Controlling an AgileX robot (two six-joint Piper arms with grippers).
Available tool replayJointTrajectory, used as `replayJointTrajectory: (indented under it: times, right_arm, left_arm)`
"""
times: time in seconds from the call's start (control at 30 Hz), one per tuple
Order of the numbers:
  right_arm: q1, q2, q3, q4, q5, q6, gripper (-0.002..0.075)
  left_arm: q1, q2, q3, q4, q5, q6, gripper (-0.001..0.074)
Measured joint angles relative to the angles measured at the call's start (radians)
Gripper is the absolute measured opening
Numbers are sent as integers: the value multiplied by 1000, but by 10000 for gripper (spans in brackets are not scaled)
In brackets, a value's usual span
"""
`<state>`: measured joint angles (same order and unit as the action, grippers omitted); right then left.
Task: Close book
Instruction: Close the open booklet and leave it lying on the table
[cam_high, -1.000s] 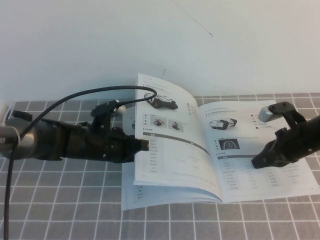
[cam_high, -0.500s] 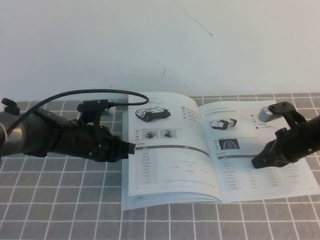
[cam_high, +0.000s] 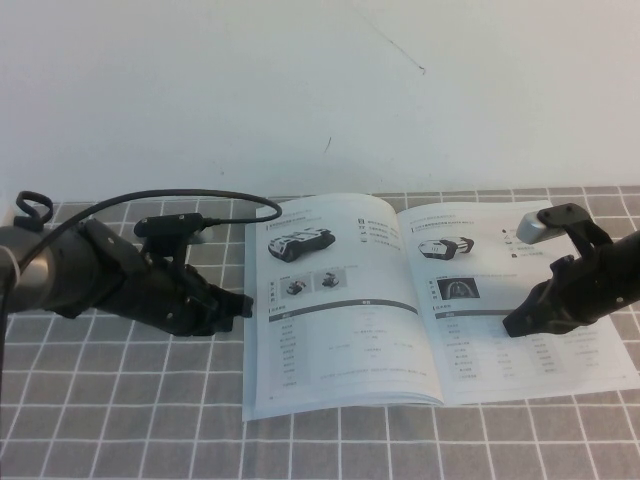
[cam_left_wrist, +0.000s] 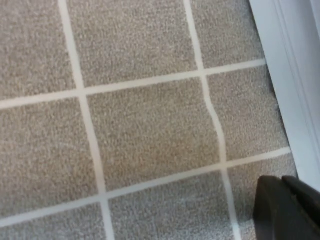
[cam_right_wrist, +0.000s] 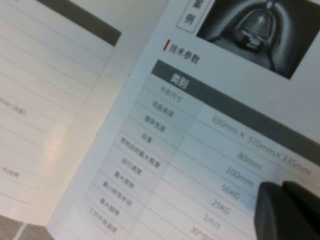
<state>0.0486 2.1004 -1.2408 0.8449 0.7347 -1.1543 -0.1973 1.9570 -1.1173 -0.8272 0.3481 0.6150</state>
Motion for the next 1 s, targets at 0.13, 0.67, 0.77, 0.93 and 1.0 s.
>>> replayJointTrajectory:
  times: [0.13,0.67,0.77,0.93,1.0]
  right_arm:
    - [0,0,0,0,0,0,-3]
    - [0,0,0,0,0,0,-3]
    - [0,0,0,0,0,0,-3]
    - [0,0,0,0,2,0,-3]
    - [0,0,0,0,2,0,-3]
  left_arm:
    - [0,2,-2,-4,0,-4,-4]
    - [-82,50,-118,17,52,-9,-4]
    - [-82,52,-132,27,63,-13,-4]
    - [-82,54,-175,135,107,-55,-4]
    - [-82,54,-202,262,141,-143,-4]
